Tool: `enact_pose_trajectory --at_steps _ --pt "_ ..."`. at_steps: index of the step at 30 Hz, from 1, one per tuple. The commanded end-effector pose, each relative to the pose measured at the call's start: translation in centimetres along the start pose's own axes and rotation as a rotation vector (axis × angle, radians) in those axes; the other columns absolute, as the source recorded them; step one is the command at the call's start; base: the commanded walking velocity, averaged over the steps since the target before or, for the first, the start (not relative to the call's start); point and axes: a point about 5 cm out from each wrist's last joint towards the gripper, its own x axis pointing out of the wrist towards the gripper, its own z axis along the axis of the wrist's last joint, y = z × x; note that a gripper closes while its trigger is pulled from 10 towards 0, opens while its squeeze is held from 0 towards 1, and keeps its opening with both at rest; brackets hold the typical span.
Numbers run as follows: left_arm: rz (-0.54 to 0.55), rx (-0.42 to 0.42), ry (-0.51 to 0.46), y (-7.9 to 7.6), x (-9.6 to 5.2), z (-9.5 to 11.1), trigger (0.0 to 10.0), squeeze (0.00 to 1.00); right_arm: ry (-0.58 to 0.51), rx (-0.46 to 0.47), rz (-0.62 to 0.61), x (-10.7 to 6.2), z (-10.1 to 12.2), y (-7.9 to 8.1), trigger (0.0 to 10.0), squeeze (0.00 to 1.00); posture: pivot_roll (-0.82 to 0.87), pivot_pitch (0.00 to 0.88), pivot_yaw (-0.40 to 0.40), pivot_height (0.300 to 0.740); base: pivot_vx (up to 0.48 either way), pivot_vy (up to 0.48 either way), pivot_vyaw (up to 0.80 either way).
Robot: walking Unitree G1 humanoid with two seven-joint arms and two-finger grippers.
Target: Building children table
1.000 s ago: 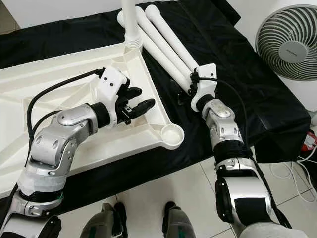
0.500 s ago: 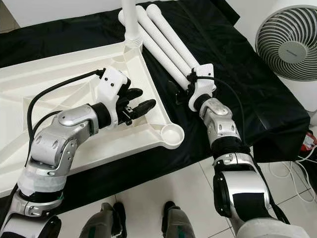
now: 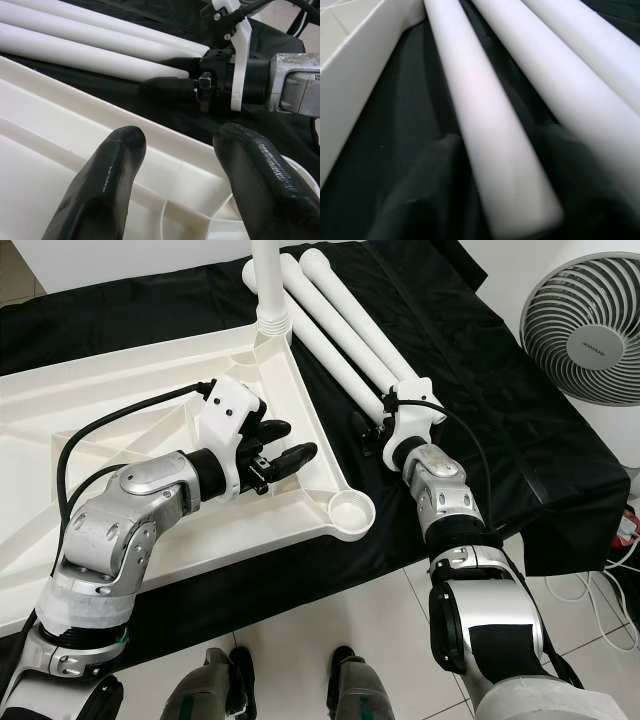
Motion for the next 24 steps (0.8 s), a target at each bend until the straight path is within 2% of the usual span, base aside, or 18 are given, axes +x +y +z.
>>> enact_pose_trajectory --at_steps 1,8,12,16,17,18,19,24 --pt "0.034 0.002 0.002 -0.1 -0.2 -0.1 10.0 0.00 0.058 0.007 0.000 -0.3 -1.4 0.1 0.0 0.00 -0.03 0.255 0.033 0.740 0.000 0.000 0.00" --pt "0.031 0.000 0.002 -0.2 -0.1 -0.1 10.0 0.00 0.047 0.017 0.003 -0.4 -1.6 0.2 0.0 0.00 -0.04 0.248 0.032 0.740 0.000 0.000 0.00" --pt "0.027 0.004 -0.001 -0.2 0.0 -0.1 10.0 0.00 -0.058 0.026 0.036 -1.0 -1.1 0.5 0.0 0.00 -0.05 0.237 0.032 0.740 0.000 0.000 0.00" --pt "0.021 0.004 -0.007 -0.3 0.1 0.0 10.0 0.00 -0.100 0.030 0.038 -1.5 -1.3 0.7 0.0 0.00 -0.05 0.231 0.035 0.740 0.000 0.000 0.00" --pt "0.019 0.003 -0.009 -0.3 0.1 0.1 10.0 0.00 -0.127 0.027 0.033 -1.6 -1.1 0.7 4.7 0.00 -0.05 0.231 0.035 0.740 0.000 0.000 0.00" --pt "0.019 0.002 -0.009 -0.3 0.1 0.1 10.0 0.00 -0.144 0.025 0.029 -1.7 -1.0 0.7 4.7 0.00 -0.05 0.231 0.035 0.740 0.000 0.000 0.00" --pt "0.018 0.002 -0.009 -0.3 0.2 0.1 10.0 0.00 -0.172 0.017 0.010 -1.8 -0.8 0.7 10.0 0.00 -0.05 0.231 0.035 0.740 0.000 0.000 0.00" --pt "0.017 0.001 -0.010 -0.3 0.2 0.0 10.0 0.00 -0.233 0.033 -0.020 -2.2 -0.4 0.6 10.0 0.00 -0.06 0.229 0.039 0.740 0.000 0.000 0.00"
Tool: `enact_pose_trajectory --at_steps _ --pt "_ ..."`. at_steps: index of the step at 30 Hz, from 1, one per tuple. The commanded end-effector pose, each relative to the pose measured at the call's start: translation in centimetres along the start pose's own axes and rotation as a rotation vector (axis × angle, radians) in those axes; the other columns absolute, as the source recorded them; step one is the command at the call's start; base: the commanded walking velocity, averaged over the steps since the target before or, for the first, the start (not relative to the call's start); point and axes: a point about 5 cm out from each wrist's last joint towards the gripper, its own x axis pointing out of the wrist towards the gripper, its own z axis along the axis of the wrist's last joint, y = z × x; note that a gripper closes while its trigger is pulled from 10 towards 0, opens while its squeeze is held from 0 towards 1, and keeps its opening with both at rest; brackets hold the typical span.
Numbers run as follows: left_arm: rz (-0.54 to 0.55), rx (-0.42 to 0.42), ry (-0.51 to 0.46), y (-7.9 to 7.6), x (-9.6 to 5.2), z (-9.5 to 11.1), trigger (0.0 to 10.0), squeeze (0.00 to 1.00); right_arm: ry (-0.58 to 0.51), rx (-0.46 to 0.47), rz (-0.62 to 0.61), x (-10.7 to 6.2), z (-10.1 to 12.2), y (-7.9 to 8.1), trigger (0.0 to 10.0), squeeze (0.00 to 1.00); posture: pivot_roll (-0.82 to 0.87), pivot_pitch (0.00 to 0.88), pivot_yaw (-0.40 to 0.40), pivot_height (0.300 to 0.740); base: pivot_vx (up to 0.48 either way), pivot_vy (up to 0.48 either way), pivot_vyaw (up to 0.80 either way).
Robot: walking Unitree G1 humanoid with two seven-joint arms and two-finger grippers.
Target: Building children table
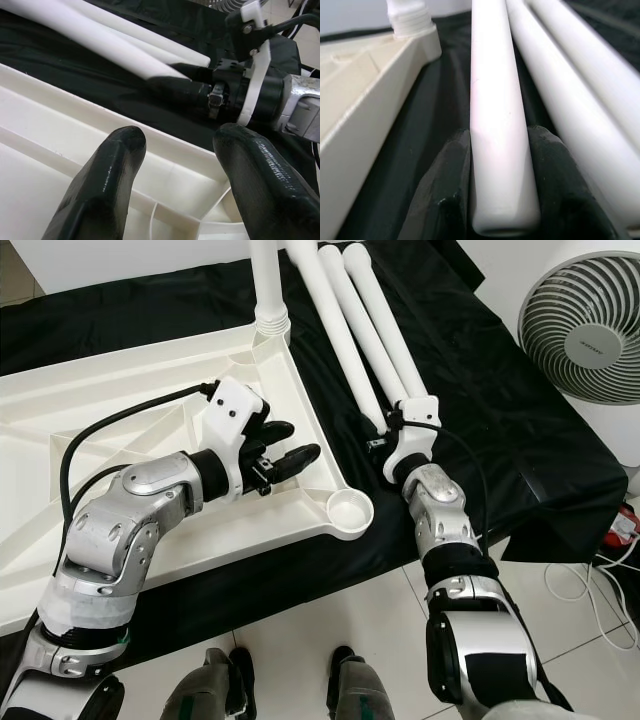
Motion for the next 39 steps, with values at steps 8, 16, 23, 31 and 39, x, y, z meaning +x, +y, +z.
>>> enact_pose_trajectory --at_steps 8,16,23,31,39 --pt "0.031 -0.001 -0.001 0.4 0.0 0.0 10.0 0.00 -0.231 -0.032 -0.053 -0.2 3.7 -0.3 10.0 0.00 -0.06 0.235 0.048 0.740 0.000 0.000 0.00" --pt "0.014 0.002 -0.004 1.1 -0.1 0.4 10.0 0.00 -0.507 -0.130 0.042 0.9 10.4 2.3 10.0 0.00 -0.06 0.226 0.070 0.740 0.000 0.000 0.00" --pt "-0.002 0.005 0.004 1.3 -0.1 0.4 10.0 0.00 -0.665 -0.181 0.126 0.8 14.0 4.5 10.0 0.00 -0.06 0.224 0.087 0.740 0.000 0.000 0.00" --pt "-0.042 -0.061 -0.043 1.8 -0.5 1.4 10.0 0.00 -0.681 -0.232 0.232 0.5 14.7 6.1 10.0 0.00 -0.06 0.217 0.098 0.740 0.000 0.000 0.00" --pt "-0.088 -0.172 -0.133 2.6 -1.1 3.1 10.0 0.00 -0.592 -0.271 0.310 -0.1 12.4 6.8 10.0 0.00 -0.06 0.212 0.086 0.740 0.000 0.000 0.00"
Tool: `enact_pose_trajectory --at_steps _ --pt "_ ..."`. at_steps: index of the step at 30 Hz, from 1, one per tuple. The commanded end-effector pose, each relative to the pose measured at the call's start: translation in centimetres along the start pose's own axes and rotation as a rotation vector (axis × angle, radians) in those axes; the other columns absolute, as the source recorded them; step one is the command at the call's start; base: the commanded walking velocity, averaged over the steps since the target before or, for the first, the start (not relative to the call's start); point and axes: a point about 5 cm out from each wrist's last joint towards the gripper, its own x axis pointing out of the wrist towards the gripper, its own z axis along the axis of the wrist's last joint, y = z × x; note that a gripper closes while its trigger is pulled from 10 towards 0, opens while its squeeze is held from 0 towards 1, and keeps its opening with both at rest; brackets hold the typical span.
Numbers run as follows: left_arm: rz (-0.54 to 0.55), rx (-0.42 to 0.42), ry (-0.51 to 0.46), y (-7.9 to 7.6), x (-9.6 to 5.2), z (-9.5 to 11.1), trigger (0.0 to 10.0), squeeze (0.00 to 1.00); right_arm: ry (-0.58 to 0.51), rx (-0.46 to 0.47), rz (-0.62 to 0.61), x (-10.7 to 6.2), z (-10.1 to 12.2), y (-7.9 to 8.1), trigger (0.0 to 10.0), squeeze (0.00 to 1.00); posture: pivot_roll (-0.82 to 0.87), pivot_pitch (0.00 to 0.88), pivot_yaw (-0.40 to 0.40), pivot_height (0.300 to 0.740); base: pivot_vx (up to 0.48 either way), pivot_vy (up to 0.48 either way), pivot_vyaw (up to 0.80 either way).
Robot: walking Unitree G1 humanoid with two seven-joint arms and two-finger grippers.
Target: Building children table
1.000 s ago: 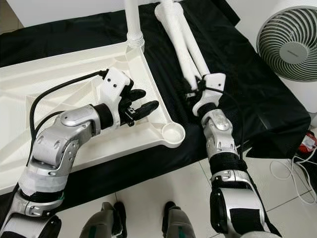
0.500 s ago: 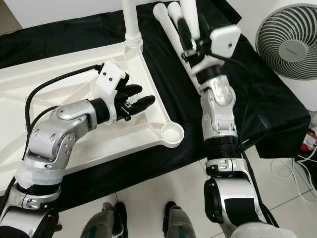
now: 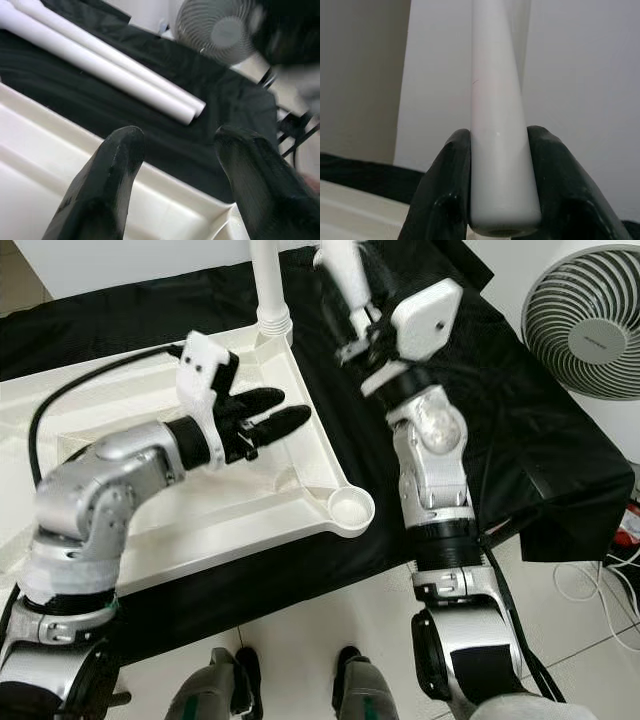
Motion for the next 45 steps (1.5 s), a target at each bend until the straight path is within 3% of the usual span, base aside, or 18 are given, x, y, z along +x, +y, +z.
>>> enact_pose_trajectory --at_steps 1,6,7,12,18,19,20,21,27,33,37,45 --pt "-0.051 -0.025 0.003 0.0 -0.2 -0.1 10.0 0.00 -0.025 -0.019 0.031 0.1 0.6 0.3 10.0 0.00 -0.06 0.212 0.086 0.740 0.000 0.000 0.00" --pt "-0.082 -0.057 -0.009 1.0 -0.7 0.8 10.0 0.00 0.028 -0.021 0.084 -1.0 0.0 0.8 10.0 0.00 -0.07 0.201 0.077 0.740 0.000 0.000 0.00" --pt "-0.094 -0.095 -0.027 1.3 -0.8 1.2 10.0 1.00 0.041 -0.023 0.092 -1.3 -0.2 0.8 10.0 0.00 -0.07 0.201 0.077 0.740 0.000 0.000 0.00" --pt "-0.056 -0.163 -0.052 2.7 -0.7 1.7 10.0 1.00 0.071 -0.021 0.106 -2.1 -0.5 0.9 10.0 0.00 -0.08 0.194 0.073 0.740 0.000 0.000 0.00" --pt "-0.040 -0.214 -0.085 3.5 -0.3 2.3 10.0 1.00 0.097 -0.014 0.111 -2.6 -0.8 1.3 10.0 0.00 -0.08 0.192 0.067 0.740 0.000 0.000 0.00" --pt "-0.039 -0.233 -0.097 3.7 -0.1 2.5 10.0 0.43 0.107 -0.007 0.112 -2.9 -1.0 1.4 10.0 0.00 -0.08 0.192 0.067 0.740 0.000 0.000 0.00" --pt "-0.039 -0.233 -0.097 3.7 -0.1 2.5 10.0 0.43 0.107 -0.007 0.112 -2.9 -1.0 1.4 10.0 0.00 -0.08 0.192 0.067 0.740 0.000 0.000 0.00" --pt "-0.038 -0.245 -0.102 3.8 0.1 2.6 10.0 0.00 0.114 -0.002 0.112 -3.0 -1.0 1.5 10.0 0.00 -0.08 0.192 0.067 0.740 0.000 0.000 0.00" --pt "0.009 -0.331 -0.136 5.0 0.6 3.2 10.0 0.00 0.136 0.019 0.120 -3.6 -1.3 2.4 10.0 0.00 -0.09 0.192 0.068 0.740 0.000 0.000 0.00" --pt "0.014 -0.344 -0.151 5.4 0.8 3.8 10.0 0.00 0.145 0.028 0.127 -3.8 -1.5 2.8 10.0 0.00 -0.09 0.191 0.070 0.740 0.000 0.000 0.00" --pt "0.071 -0.357 -0.173 6.7 1.1 4.7 10.0 0.00 0.160 0.046 0.137 -4.2 -1.8 3.5 10.0 0.00 -0.09 0.187 0.072 0.740 0.000 0.000 0.00" --pt "0.060 -0.365 -0.230 7.5 1.0 6.4 10.0 0.00 0.189 0.059 0.138 -4.7 -2.1 4.1 10.0 0.00 -0.10 0.180 0.079 0.740 0.000 0.000 0.00"
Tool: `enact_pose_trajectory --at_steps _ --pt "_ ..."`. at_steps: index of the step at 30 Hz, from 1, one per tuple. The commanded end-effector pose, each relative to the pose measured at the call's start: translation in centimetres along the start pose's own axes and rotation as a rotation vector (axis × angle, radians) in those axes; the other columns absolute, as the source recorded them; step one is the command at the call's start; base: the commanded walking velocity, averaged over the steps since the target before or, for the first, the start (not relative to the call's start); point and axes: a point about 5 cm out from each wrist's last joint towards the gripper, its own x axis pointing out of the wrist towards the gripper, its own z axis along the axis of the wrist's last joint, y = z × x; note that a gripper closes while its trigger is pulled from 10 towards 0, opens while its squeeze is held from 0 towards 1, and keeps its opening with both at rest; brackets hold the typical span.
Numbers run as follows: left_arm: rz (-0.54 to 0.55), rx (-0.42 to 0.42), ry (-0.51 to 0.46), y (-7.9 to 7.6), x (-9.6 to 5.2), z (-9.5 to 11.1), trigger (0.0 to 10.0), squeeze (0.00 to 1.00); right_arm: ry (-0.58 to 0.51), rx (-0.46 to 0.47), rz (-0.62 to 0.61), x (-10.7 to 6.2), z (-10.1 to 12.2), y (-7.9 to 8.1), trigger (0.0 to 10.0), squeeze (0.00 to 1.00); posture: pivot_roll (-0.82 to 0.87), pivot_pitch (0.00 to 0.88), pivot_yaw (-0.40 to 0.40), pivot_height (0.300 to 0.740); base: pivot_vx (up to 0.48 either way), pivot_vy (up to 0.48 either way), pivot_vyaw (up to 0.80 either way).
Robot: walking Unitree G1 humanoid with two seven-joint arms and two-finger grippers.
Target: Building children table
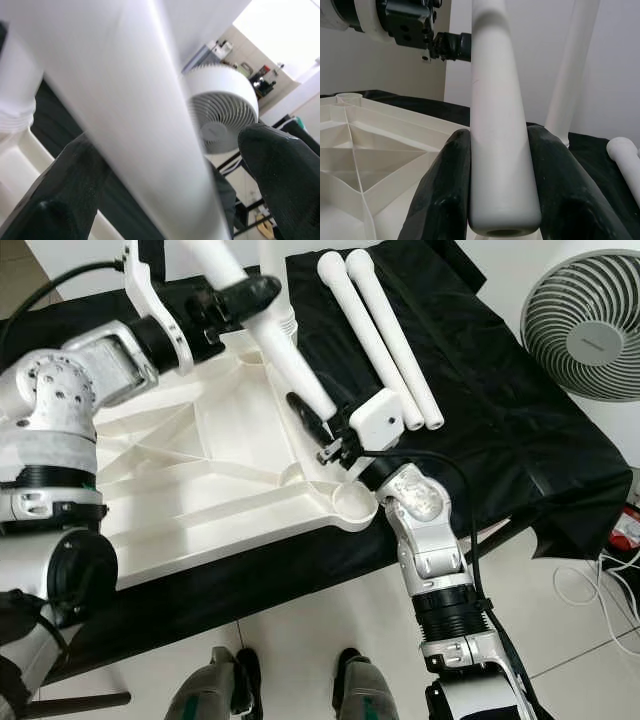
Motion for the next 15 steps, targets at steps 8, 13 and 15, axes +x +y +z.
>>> enact_pose_trajectory --at_steps 8,13,15 --pt "0.009 -0.011 -0.006 0.4 0.2 0.3 10.0 0.00 -0.007 -0.003 0.006 -0.3 0.2 0.6 10.0 0.00 -0.10 0.170 0.085 0.740 0.000 0.000 0.00" --pt "0.005 -0.008 0.031 0.3 0.3 -0.5 1.8 0.00 -0.001 -0.004 0.002 -0.3 0.1 0.7 10.0 0.00 -0.10 0.165 0.086 0.740 0.000 0.000 0.00" --pt "-0.002 -0.002 0.043 0.2 0.4 -0.9 0.0 0.00 -0.001 -0.004 0.001 -0.2 0.1 0.7 10.0 0.00 -0.10 0.163 0.087 0.740 0.000 0.000 0.00"
